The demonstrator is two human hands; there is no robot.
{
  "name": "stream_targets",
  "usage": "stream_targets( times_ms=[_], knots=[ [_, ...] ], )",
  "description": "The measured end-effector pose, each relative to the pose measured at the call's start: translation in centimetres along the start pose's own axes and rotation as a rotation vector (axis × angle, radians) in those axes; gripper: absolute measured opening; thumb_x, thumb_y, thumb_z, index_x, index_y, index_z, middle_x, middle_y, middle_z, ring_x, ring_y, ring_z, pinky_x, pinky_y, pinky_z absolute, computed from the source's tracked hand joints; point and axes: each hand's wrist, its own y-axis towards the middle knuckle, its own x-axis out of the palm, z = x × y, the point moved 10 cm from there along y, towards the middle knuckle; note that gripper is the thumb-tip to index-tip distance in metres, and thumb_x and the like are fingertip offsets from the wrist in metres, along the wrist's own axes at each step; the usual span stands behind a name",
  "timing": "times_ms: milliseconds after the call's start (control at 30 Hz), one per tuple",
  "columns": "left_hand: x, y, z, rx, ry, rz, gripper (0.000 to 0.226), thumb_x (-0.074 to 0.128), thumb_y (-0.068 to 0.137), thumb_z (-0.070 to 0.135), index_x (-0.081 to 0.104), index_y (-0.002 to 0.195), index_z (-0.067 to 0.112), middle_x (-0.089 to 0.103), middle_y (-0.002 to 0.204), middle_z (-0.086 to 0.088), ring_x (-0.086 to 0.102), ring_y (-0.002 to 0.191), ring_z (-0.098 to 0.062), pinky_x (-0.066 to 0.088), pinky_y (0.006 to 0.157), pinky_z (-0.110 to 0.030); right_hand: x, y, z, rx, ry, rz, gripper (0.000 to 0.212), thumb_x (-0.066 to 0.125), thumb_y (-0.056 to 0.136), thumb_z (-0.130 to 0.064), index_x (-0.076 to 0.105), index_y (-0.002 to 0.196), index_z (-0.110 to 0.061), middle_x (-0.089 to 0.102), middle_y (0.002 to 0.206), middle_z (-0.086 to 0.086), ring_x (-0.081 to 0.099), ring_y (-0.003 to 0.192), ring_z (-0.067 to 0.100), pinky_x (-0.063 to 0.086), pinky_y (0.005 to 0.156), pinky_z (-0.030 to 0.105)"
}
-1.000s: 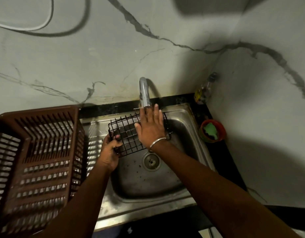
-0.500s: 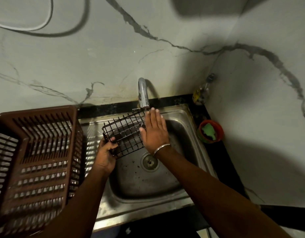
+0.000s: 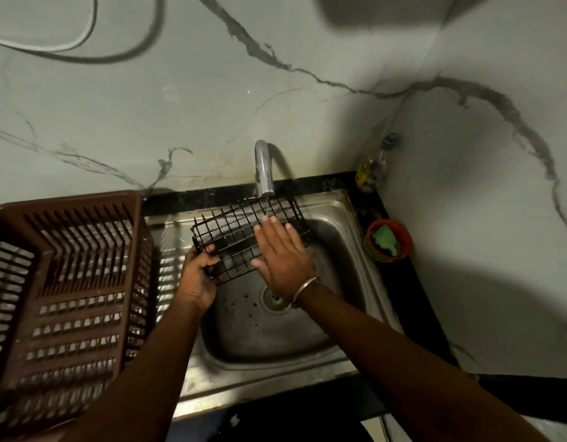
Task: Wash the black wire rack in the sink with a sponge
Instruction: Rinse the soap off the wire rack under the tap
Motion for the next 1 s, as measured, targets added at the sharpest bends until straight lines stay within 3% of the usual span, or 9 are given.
stream_targets(
  times_ms=[100, 200, 267, 367, 467, 633, 767, 900, 1000],
  knots=[
    [0.2, 0.1, 0.2, 0.004, 0.000, -0.010, 0.048, 0.055, 0.087, -0.004, 0.063, 0.127, 0.021, 0.071, 0.105, 0.004, 0.069, 0.091, -0.018, 0.052, 0.077, -0.040, -0.4, -0.4, 1.3, 0.121, 0.028, 0.018, 0.075, 0.026, 0.109, -0.055, 0.011, 0.166, -0.008, 0.002, 0.174, 0.017, -0.004, 0.162, 0.030, 0.005, 0.131, 0.051],
    [0.5, 0.1, 0.4, 0.008, 0.008, -0.031, 0.039, 0.054, 0.088, -0.004, 0.064, 0.113, 0.024, 0.072, 0.092, 0.008, 0.068, 0.085, -0.016, 0.050, 0.073, -0.038, -0.1, -1.4, 0.3, 0.014, 0.001, 0.013, 0.075, 0.025, 0.108, -0.056, 0.015, 0.166, -0.009, 0.005, 0.174, 0.016, 0.000, 0.162, 0.030, 0.012, 0.130, 0.053],
    [0.6, 0.1, 0.6, 0.018, 0.005, -0.036, 0.038, 0.053, 0.088, -0.004, 0.062, 0.111, 0.025, 0.071, 0.091, 0.010, 0.067, 0.084, -0.015, 0.051, 0.068, -0.035, -0.5, -1.9, 1.6, 0.129, 0.021, 0.022, 0.075, 0.019, 0.108, -0.055, 0.012, 0.166, -0.008, 0.003, 0.174, 0.017, -0.003, 0.162, 0.030, 0.008, 0.131, 0.052],
    [0.5, 0.1, 0.8, 0.014, 0.025, -0.032, 0.042, 0.053, 0.088, -0.003, 0.057, 0.119, 0.025, 0.068, 0.096, 0.009, 0.068, 0.083, -0.012, 0.053, 0.061, -0.030, -0.4, -2.8, 1.1, 0.044, -0.008, 0.031, 0.076, 0.021, 0.109, -0.056, 0.018, 0.165, -0.006, 0.008, 0.173, 0.018, 0.002, 0.162, 0.032, 0.013, 0.130, 0.054],
    [0.2, 0.4, 0.8, 0.017, 0.009, -0.036, 0.049, 0.055, 0.086, -0.002, 0.056, 0.127, 0.025, 0.066, 0.105, 0.006, 0.067, 0.087, -0.014, 0.054, 0.061, -0.032, -0.6, -3.1, 2.7, 0.150, 0.019, 0.033, 0.073, 0.023, 0.110, -0.053, 0.017, 0.165, -0.007, 0.007, 0.174, 0.016, -0.001, 0.162, 0.030, 0.011, 0.131, 0.053],
    [0.5, 0.7, 1.1, 0.008, -0.010, -0.063, 0.036, 0.055, 0.083, 0.001, 0.063, 0.107, 0.027, 0.064, 0.099, 0.004, 0.062, 0.087, -0.016, 0.055, 0.058, -0.031, -0.3, -3.2, 2.1, 0.114, -0.016, 0.017, 0.074, 0.023, 0.110, -0.055, 0.017, 0.165, -0.006, 0.006, 0.173, 0.017, 0.001, 0.162, 0.031, 0.011, 0.131, 0.052],
    [0.4, 0.5, 1.4, 0.009, -0.003, -0.057, 0.050, 0.060, 0.076, 0.004, 0.061, 0.122, 0.024, 0.066, 0.104, 0.003, 0.066, 0.091, -0.017, 0.056, 0.065, -0.033, 0.0, -3.6, 1.2, 0.043, 0.010, 0.023, 0.075, 0.023, 0.109, -0.056, 0.020, 0.165, -0.006, 0.008, 0.174, 0.017, 0.002, 0.162, 0.030, 0.014, 0.129, 0.053],
    [0.3, -0.1, 0.9, -0.013, -0.029, -0.054, 0.050, 0.059, 0.082, 0.003, 0.060, 0.129, 0.020, 0.069, 0.104, 0.001, 0.070, 0.090, -0.018, 0.057, 0.071, -0.036, -1.0, -3.4, 2.9, 0.226, 0.093, 0.078, 0.071, 0.015, 0.110, -0.055, 0.024, 0.164, -0.011, 0.009, 0.174, 0.015, 0.001, 0.162, 0.029, 0.012, 0.131, 0.053],
    [0.5, -0.7, -0.5, -0.040, -0.081, -0.081, 0.048, 0.065, 0.076, 0.005, 0.062, 0.122, 0.019, 0.074, 0.096, 0.000, 0.070, 0.087, -0.020, 0.051, 0.078, -0.042, -2.7, -2.8, 4.0, 0.455, 0.367, 0.226, 0.058, 0.040, 0.106, -0.054, 0.042, 0.154, -0.020, 0.016, 0.173, 0.010, 0.010, 0.161, 0.030, 0.018, 0.127, 0.050]
  ],
)
